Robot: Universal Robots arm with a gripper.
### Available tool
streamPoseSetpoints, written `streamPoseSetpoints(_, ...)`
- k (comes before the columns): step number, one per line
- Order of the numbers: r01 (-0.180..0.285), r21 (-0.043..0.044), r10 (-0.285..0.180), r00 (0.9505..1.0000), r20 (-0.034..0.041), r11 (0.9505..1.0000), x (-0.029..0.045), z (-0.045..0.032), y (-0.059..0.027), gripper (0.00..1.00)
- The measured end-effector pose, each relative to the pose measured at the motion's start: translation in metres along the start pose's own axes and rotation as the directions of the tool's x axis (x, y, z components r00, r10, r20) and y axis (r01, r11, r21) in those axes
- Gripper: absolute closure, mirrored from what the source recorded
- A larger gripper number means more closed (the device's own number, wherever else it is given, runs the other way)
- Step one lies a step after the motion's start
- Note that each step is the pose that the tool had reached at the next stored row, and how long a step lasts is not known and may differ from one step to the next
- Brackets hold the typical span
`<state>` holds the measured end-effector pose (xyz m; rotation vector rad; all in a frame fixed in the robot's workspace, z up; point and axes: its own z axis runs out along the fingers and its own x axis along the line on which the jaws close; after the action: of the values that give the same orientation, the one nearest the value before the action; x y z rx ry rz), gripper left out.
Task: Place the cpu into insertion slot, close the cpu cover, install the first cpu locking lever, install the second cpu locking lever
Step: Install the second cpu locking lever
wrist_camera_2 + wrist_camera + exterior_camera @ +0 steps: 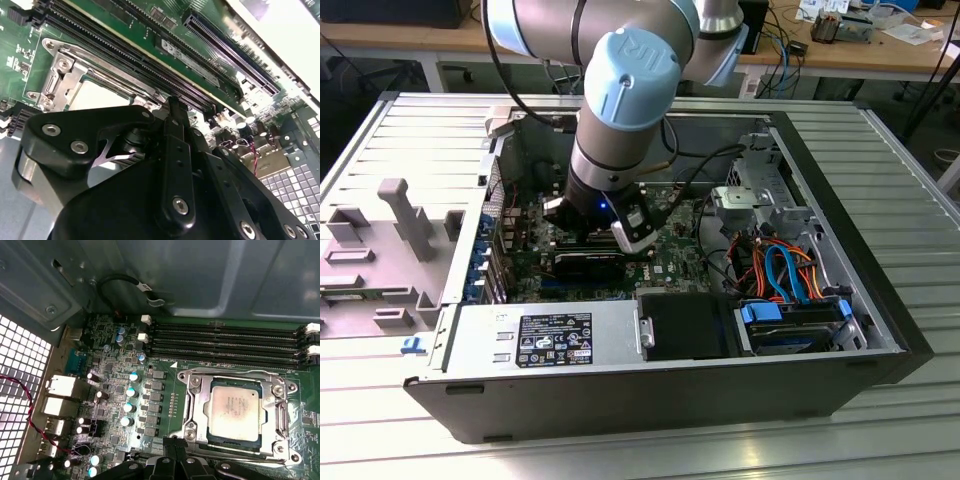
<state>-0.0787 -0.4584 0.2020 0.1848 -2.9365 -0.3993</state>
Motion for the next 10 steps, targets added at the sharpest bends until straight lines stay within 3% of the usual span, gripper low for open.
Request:
streamPoseSetpoints(4, 0.000, 0.0000, 0.000, 1.0000, 0.0000, 1.0000, -0.0009, 0.0018, 0.0049, 0.89)
streamPoseSetpoints(10, 0.000, 0.0001, 0.000, 1.0000, -0.0001, 1.0000, -0.0011, 0.0038, 0.0048, 0.89)
